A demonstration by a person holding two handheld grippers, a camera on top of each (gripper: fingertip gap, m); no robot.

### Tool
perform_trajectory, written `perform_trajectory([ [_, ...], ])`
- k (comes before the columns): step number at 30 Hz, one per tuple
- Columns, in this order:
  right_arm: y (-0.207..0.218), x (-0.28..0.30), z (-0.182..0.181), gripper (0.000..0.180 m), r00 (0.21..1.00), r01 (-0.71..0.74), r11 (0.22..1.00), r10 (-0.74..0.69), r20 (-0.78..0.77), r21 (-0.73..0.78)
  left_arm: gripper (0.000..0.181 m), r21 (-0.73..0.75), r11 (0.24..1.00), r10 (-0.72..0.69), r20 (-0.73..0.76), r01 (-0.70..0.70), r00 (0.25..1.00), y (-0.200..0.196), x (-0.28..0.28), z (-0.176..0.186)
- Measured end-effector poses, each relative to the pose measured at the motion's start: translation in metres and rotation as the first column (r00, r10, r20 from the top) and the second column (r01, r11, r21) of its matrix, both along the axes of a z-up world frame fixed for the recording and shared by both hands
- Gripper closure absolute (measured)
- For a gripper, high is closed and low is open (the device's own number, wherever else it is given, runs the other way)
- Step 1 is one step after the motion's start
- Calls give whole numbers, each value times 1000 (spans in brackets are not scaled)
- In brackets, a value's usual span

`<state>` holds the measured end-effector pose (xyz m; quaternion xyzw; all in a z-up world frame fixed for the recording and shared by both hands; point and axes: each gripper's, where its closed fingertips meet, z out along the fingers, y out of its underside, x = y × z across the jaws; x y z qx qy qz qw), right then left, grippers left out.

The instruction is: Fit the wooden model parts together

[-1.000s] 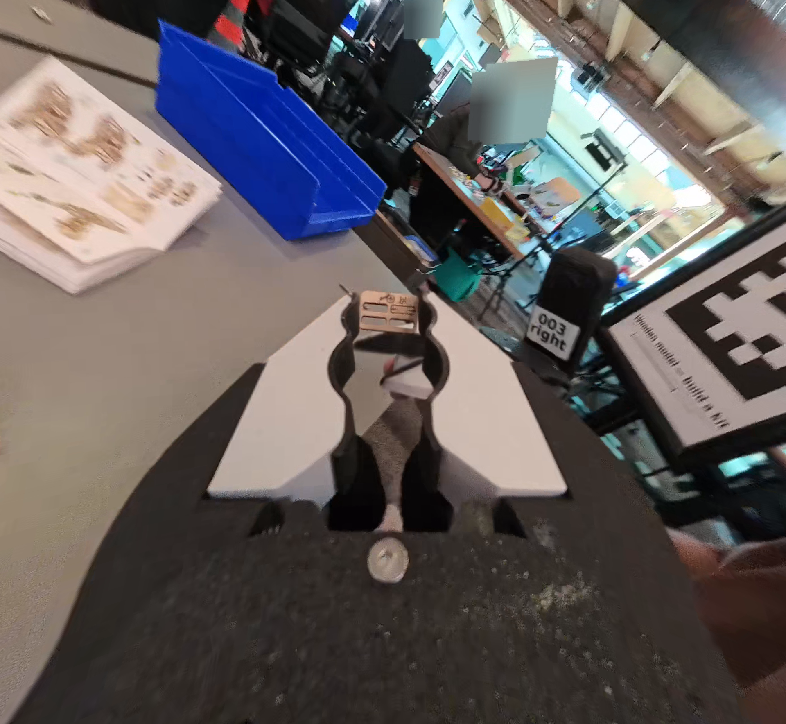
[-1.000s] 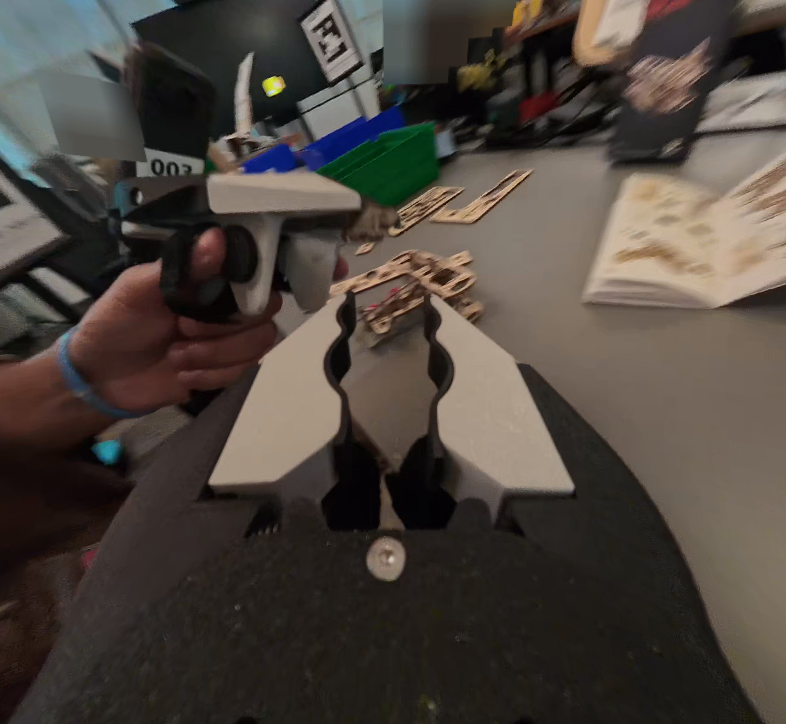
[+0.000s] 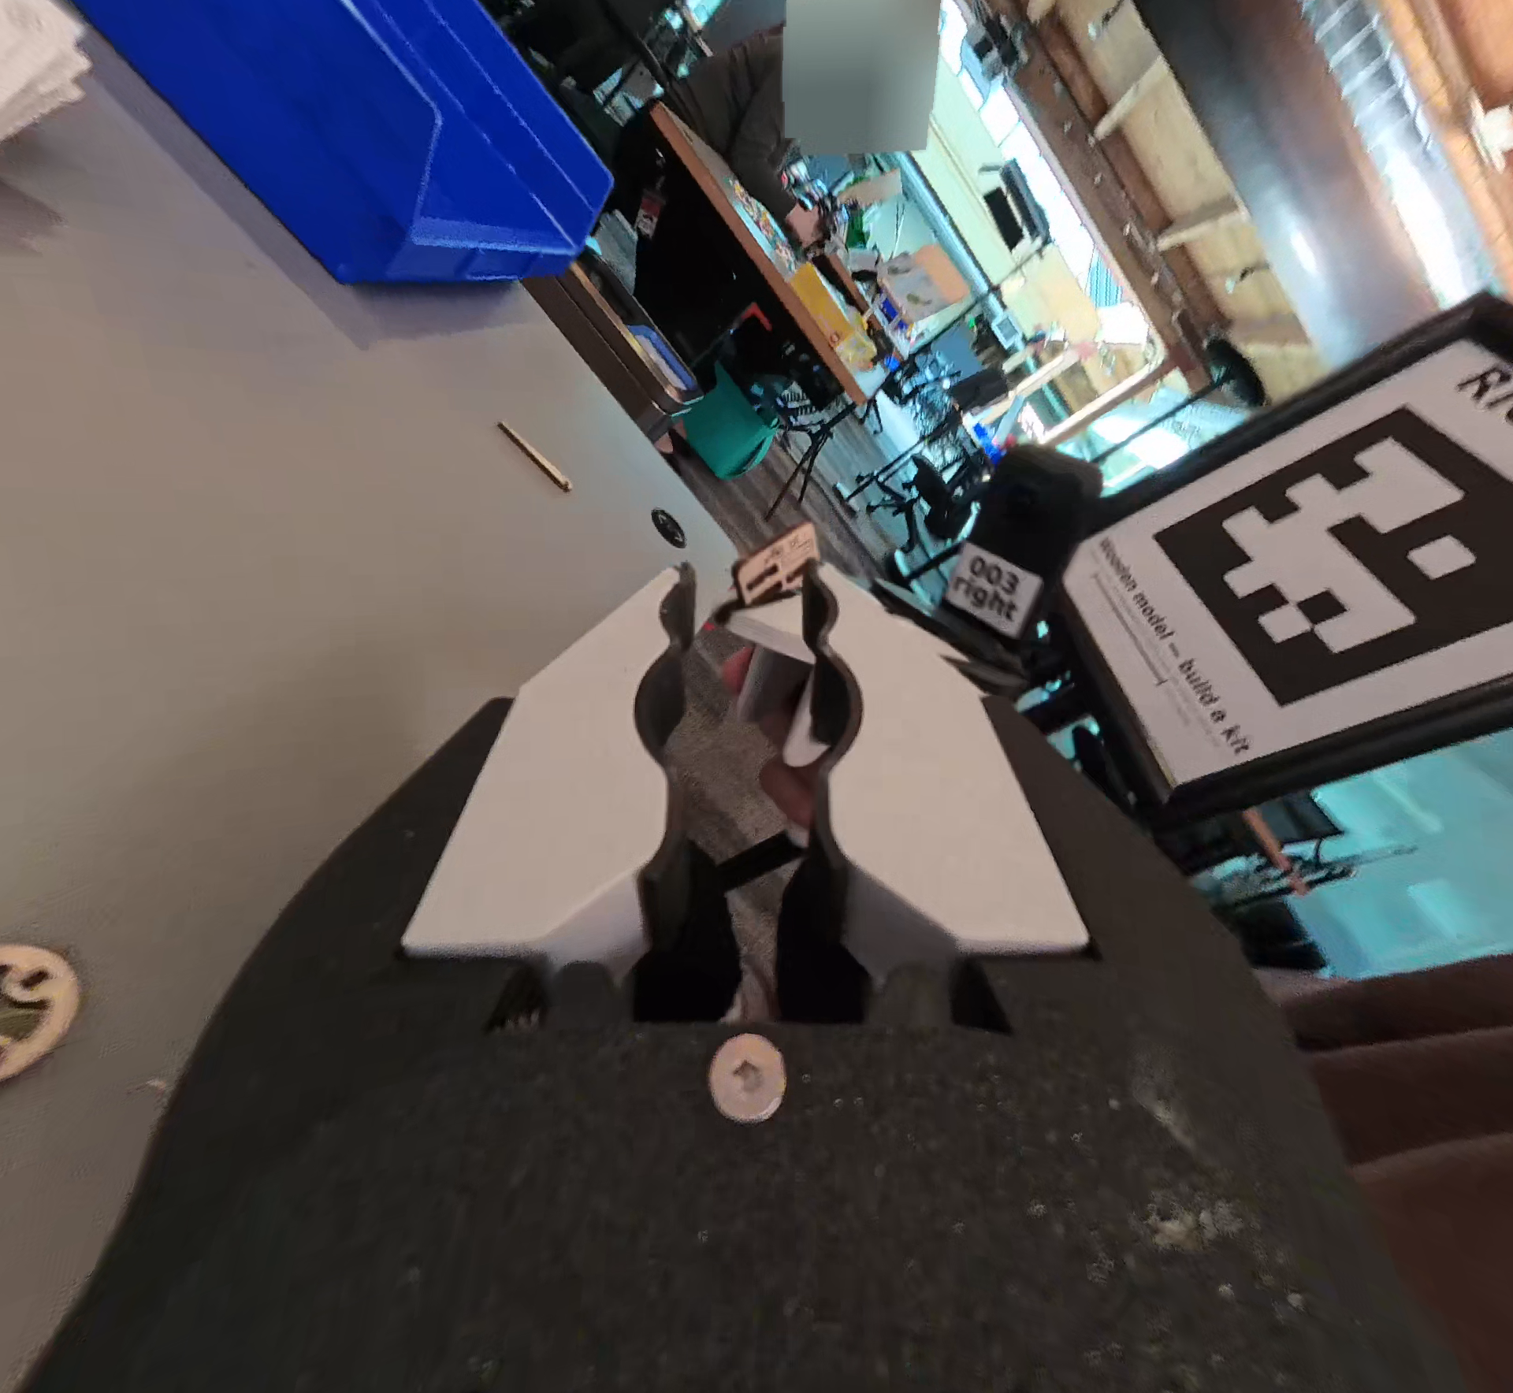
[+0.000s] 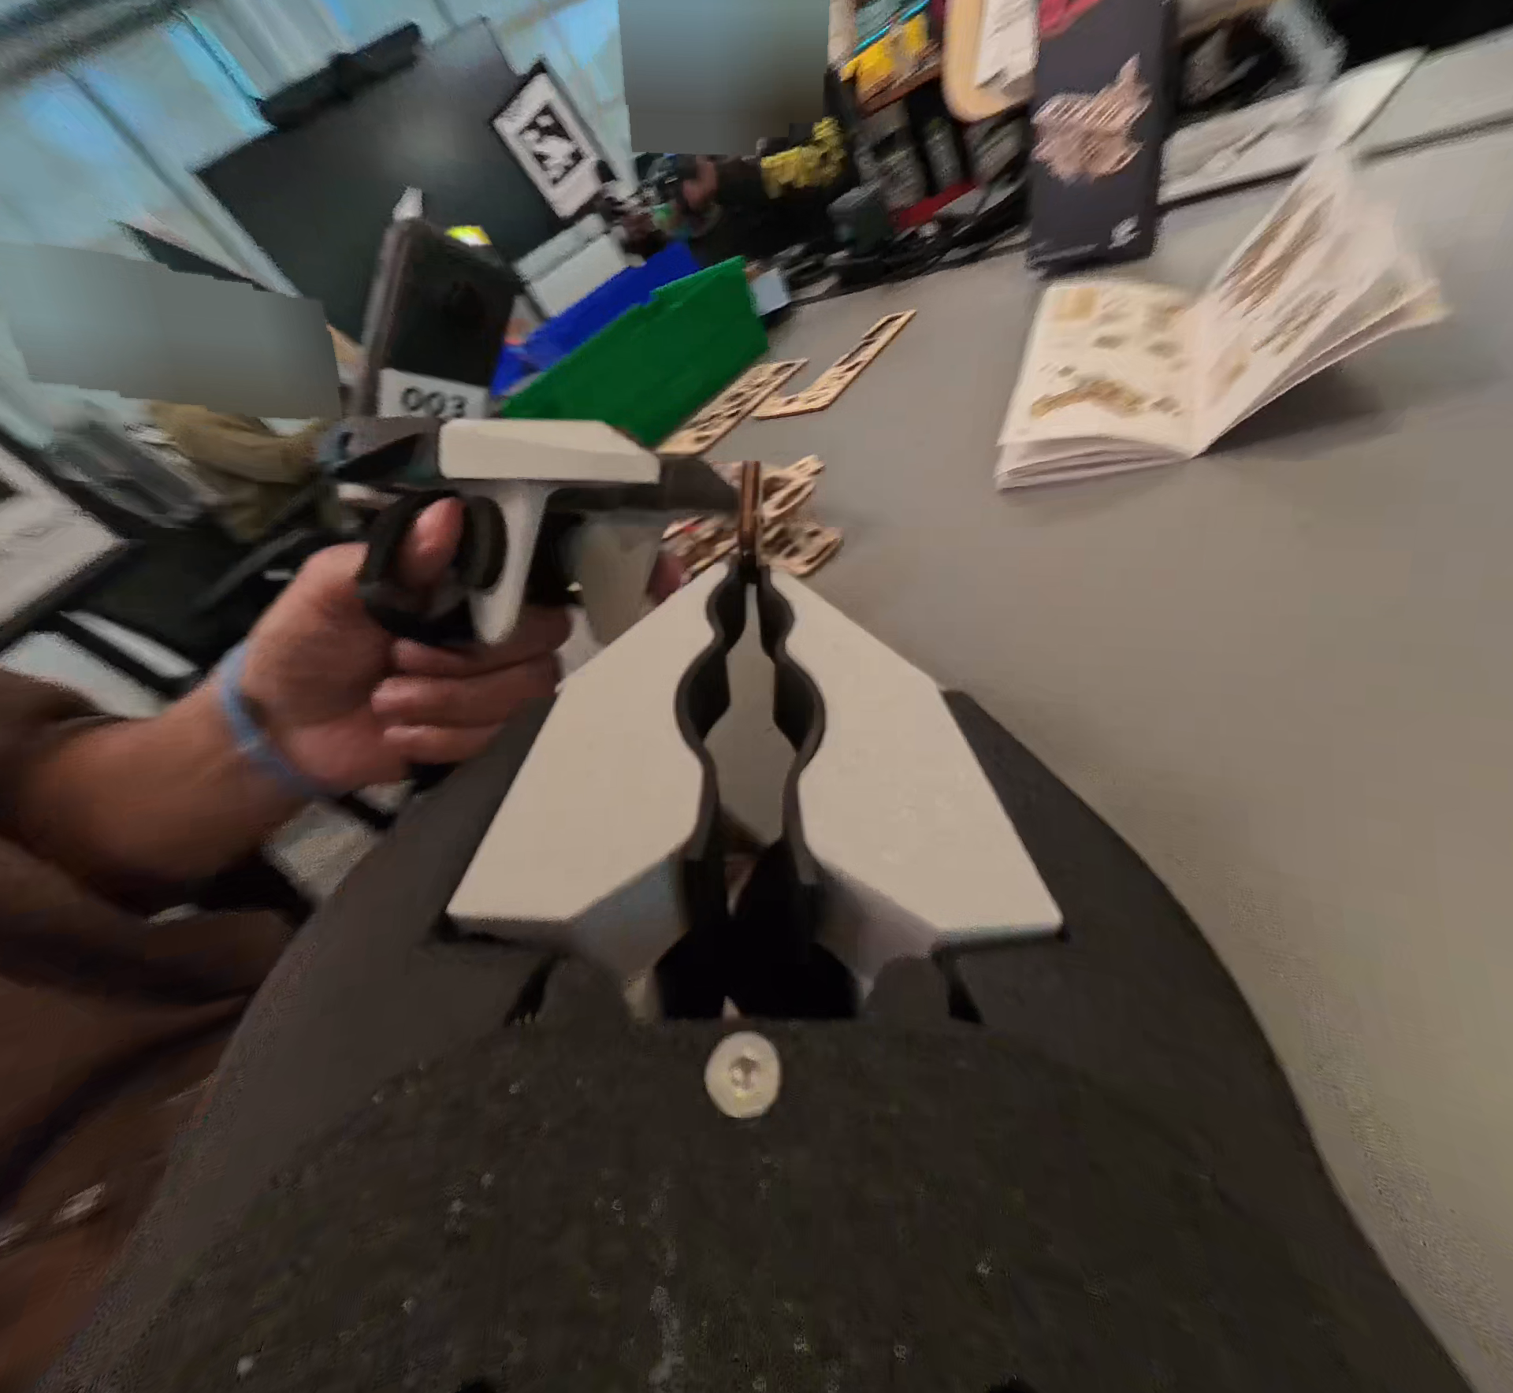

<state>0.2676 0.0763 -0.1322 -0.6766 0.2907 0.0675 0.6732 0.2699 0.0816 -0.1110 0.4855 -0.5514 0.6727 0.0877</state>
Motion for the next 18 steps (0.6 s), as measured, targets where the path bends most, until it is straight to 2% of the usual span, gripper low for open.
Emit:
perform_trajectory([
  [4, 0, -8, 1, 178, 972, -126, 981, 152, -180, 148, 158, 216, 970, -135, 88, 113, 987, 1, -4, -8],
  [7, 4, -20, -3, 178, 947, -227, 966, 249, -204, 125, 161, 334, 918, -261, 106, 213, 960, -5, -16, -21],
  [12, 6, -46, -11, 178, 900, -392, 919, 392, -189, 40, 166, 176, 916, -379, 85, 361, 921, -17, -33, -13],
  [13, 7, -51, -12, 178, 889, -420, 907, 418, -188, 28, 173, 163, 902, -416, 72, 401, 907, -20, -39, -14],
  [16, 5, -49, -20, 178, 894, -418, 908, 406, -191, -27, 177, 198, 896, -413, 46, 396, 910, -21, -38, -24],
  [18, 2, -46, -20, 178, 886, -420, 908, 410, -215, 2, 178, 141, 910, -395, 17, 389, 918, -22, -36, -24],
])
